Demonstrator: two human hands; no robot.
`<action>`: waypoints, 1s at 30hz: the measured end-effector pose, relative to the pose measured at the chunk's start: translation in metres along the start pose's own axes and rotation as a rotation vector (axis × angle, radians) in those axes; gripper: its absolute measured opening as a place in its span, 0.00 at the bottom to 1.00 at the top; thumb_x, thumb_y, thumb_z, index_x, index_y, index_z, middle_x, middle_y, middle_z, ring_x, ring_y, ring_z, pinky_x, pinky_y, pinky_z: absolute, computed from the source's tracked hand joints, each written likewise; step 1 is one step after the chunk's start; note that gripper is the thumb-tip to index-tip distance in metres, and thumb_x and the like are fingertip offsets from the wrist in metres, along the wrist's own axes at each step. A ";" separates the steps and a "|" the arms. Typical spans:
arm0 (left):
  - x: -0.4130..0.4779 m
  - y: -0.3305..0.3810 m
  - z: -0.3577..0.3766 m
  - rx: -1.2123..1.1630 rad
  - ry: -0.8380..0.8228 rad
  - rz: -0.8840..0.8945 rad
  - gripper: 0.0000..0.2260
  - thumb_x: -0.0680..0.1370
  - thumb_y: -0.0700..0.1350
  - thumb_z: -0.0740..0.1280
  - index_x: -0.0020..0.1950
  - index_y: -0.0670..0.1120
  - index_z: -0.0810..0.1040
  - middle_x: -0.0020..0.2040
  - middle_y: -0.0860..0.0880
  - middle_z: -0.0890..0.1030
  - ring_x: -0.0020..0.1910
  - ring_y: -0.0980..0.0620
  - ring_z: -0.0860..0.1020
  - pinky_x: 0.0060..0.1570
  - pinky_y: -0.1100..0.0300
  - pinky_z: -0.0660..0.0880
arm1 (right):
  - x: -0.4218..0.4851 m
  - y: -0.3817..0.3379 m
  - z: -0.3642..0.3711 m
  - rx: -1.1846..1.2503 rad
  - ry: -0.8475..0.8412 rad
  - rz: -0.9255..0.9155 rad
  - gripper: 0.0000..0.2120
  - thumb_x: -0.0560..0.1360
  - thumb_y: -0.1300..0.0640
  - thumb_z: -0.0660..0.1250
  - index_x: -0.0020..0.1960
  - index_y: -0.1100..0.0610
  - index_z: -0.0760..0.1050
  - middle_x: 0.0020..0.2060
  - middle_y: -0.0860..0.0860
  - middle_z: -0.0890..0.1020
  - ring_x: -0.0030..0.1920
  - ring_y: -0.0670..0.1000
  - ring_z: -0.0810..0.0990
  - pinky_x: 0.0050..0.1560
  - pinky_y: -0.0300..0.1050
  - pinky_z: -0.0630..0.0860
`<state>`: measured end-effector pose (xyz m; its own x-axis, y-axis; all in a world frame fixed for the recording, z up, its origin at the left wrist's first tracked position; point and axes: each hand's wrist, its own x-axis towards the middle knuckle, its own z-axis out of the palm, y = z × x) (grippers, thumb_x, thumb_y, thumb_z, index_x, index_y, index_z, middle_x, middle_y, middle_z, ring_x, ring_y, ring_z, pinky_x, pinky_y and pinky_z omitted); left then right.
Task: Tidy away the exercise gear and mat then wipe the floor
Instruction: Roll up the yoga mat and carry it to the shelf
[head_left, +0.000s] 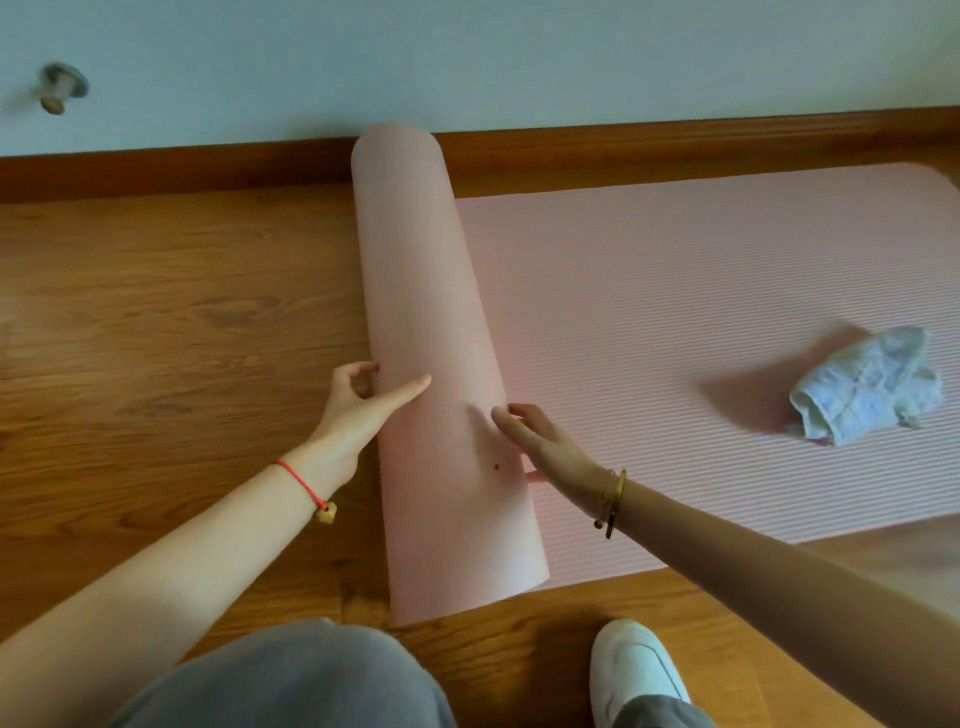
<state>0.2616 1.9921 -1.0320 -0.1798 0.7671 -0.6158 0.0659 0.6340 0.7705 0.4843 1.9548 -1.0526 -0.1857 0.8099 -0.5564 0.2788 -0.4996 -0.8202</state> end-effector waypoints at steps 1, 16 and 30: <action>0.000 0.000 0.006 -0.008 0.006 0.001 0.37 0.66 0.54 0.81 0.68 0.54 0.64 0.63 0.49 0.74 0.59 0.50 0.76 0.58 0.52 0.75 | -0.002 0.001 -0.001 -0.011 -0.005 -0.031 0.37 0.70 0.30 0.65 0.70 0.52 0.66 0.61 0.47 0.77 0.58 0.48 0.79 0.56 0.44 0.80; -0.003 0.009 0.051 0.045 0.209 0.064 0.47 0.63 0.51 0.82 0.77 0.52 0.61 0.65 0.50 0.76 0.59 0.46 0.77 0.62 0.47 0.76 | 0.001 0.034 -0.004 0.000 -0.182 -0.091 0.39 0.78 0.38 0.56 0.80 0.50 0.40 0.78 0.44 0.59 0.76 0.46 0.59 0.77 0.48 0.58; -0.013 0.037 -0.007 0.457 0.284 0.127 0.56 0.57 0.65 0.73 0.80 0.61 0.49 0.76 0.45 0.64 0.73 0.38 0.66 0.72 0.41 0.66 | 0.043 0.002 0.086 0.273 -0.276 0.071 0.10 0.80 0.67 0.56 0.44 0.59 0.73 0.39 0.52 0.73 0.40 0.47 0.71 0.45 0.36 0.74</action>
<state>0.2598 2.0057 -0.9943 -0.3964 0.8239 -0.4050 0.5127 0.5647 0.6467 0.3959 1.9621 -1.0895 -0.4313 0.6758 -0.5977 0.0462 -0.6450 -0.7628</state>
